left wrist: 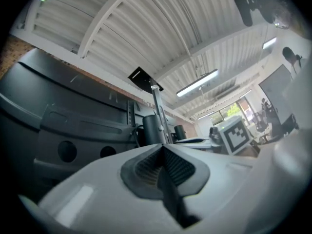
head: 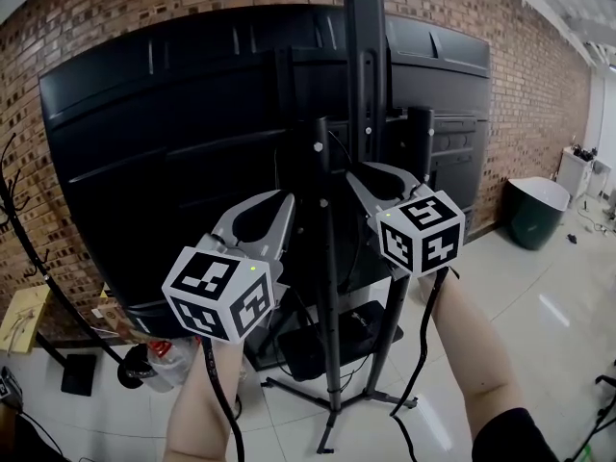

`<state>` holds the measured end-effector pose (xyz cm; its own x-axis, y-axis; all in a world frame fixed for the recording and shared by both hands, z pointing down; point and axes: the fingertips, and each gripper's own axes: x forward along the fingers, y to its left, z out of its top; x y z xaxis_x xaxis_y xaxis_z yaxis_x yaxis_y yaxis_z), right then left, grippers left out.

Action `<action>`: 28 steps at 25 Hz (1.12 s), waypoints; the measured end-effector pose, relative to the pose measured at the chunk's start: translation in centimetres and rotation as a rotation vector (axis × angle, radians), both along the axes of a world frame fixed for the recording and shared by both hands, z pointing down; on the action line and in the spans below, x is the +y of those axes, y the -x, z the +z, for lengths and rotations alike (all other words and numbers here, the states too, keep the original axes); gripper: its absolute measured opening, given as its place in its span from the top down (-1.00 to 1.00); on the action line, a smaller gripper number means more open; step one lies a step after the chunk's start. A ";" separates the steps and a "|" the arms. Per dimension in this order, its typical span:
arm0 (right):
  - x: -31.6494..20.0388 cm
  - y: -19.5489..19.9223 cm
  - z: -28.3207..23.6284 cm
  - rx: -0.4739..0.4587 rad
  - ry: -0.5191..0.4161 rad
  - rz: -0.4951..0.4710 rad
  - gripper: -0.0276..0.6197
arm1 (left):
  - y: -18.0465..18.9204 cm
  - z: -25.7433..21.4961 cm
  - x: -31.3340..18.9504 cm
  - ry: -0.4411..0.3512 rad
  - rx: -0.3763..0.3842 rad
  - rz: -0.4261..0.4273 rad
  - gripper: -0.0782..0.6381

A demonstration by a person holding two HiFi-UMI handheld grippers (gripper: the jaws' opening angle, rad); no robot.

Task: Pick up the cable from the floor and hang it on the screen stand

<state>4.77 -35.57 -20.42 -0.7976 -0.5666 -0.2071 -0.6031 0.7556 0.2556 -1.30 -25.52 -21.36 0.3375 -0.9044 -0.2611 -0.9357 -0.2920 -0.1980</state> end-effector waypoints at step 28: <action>11.2 -2.6 11.8 -0.184 0.075 0.130 0.89 | -0.9 13.8 5.1 0.124 0.055 0.139 0.77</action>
<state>7.42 -24.33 -8.63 -0.6698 -0.6811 -0.2956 -0.7276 0.6815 0.0785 -0.36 -20.44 -7.57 0.4496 -0.8765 -0.1724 -0.8931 -0.4381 -0.1018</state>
